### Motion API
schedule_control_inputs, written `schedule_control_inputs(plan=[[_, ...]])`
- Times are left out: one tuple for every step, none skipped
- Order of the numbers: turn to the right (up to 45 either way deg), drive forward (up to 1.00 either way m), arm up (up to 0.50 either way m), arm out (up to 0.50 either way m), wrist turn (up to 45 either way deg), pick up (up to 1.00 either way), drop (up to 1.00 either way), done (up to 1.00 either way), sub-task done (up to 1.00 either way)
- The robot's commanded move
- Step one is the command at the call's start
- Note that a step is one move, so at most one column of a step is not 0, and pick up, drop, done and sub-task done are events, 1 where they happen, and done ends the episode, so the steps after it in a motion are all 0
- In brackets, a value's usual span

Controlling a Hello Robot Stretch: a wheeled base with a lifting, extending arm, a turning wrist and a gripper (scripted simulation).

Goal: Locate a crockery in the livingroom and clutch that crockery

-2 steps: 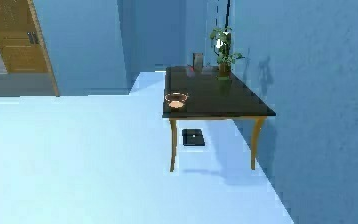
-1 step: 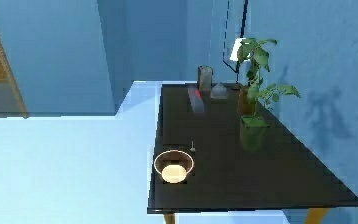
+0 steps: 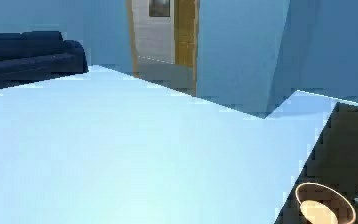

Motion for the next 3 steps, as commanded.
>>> schedule_control_inputs(plan=[[-42.0,0.00,0.00,0.00,0.0,0.00,0.00,0.00,0.00],[0.0,0.00,0.50,0.00,0.0,0.00,0.00,0.00,0.00],[0.0,0.00,0.34,0.00,0.0,0.00,0.00,0.00,0.00]])
